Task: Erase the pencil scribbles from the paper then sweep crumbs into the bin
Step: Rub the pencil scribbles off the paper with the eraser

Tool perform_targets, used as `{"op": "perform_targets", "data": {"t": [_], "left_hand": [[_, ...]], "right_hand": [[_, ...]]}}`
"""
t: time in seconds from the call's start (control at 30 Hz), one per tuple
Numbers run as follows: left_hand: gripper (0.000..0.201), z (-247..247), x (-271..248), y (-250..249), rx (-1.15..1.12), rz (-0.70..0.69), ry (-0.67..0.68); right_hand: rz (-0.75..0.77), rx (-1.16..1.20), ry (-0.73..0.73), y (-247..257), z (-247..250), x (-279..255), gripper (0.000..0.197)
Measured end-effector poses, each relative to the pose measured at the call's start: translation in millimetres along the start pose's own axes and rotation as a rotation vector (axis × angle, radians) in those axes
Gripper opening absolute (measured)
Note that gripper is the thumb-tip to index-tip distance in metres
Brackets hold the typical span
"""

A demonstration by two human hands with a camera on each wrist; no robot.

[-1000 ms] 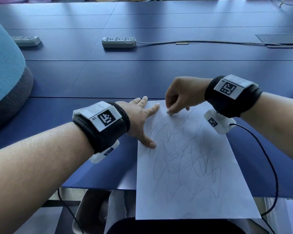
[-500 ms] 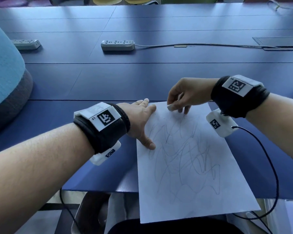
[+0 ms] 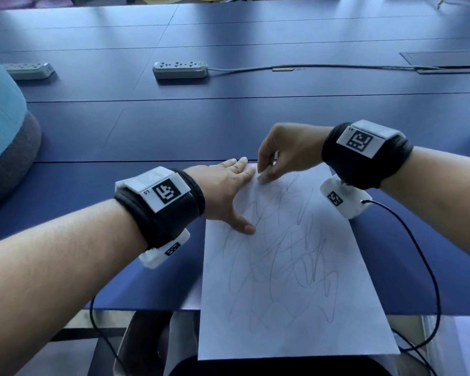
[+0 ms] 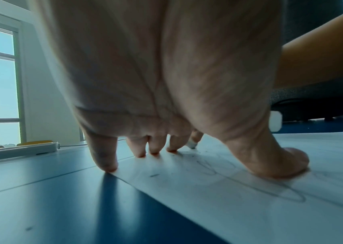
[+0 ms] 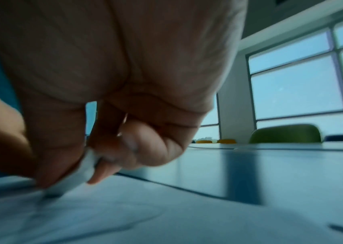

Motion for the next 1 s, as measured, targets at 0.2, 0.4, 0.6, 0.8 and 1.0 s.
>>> {"op": "perform_targets", "data": {"t": [0.2,0.4,0.6,0.8,1.0], "left_hand": [[0.127,-1,0,0,0.007,-0.009,0.017],[0.128,-1,0,-2,0.017,-0.003,0.026],[0.126,-1,-2,-3,0.028,0.005,0.043],[0.127,-1,-3,-4,0.032,0.006,0.049],[0.127,-1,-3,-4,0.035,0.010,0.053]], "right_hand": [[0.031,-0.005,0.069,9,-14,-1,0.010],[-0.009,-0.014,-0.046,0,3,0,0.010],[-0.026,-0.019,-0.017,-3,1,-2,0.012],[0.006,-0.047,0.096,4,-15,-5,0.013],[-0.024,-0.010,-0.021,-9,1,-5,0.014]]}}
Point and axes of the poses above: each hand's wrist, its own x-axis towards the middle knuckle, its own z-axis out of the back of the hand, y = z × x, the point moved 7 cm from there along x, towards the middle knuckle, and after that the axes turned 13 degrees about y, right-handed, at the moved point
